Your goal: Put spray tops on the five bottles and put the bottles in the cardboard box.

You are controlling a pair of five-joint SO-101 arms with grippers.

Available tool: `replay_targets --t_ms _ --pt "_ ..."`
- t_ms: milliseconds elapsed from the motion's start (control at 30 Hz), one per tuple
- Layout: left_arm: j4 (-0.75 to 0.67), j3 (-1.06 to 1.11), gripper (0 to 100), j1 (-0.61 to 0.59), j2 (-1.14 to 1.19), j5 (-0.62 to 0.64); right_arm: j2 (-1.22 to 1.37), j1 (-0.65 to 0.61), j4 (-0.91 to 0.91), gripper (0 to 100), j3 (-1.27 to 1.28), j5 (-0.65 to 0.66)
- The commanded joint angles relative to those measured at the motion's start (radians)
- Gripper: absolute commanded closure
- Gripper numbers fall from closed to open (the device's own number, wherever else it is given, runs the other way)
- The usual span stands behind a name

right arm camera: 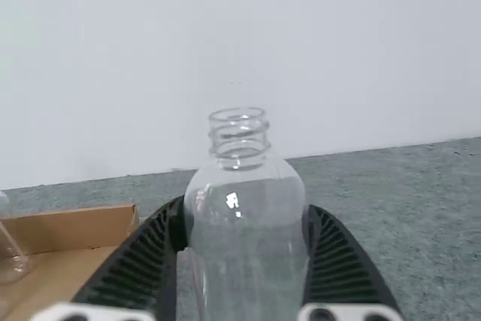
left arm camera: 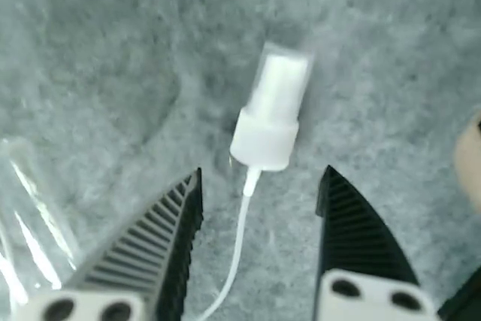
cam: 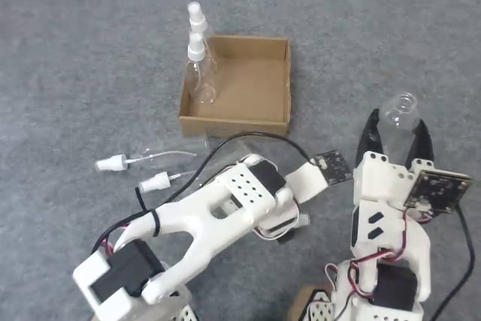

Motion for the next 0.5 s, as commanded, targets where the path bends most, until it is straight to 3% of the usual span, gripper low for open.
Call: replay_targets --t_ms 0,467 --pt "-0.014 -0.068 77 0.025 -0.012 0.011 -0.019 0.016 -0.028 92.5 -0.011 -0.011" --pt "-0.005 -0.245 82 0.061 0.293 -0.025 -0.019 0.016 -0.030 92.5 -0.012 -0.011"
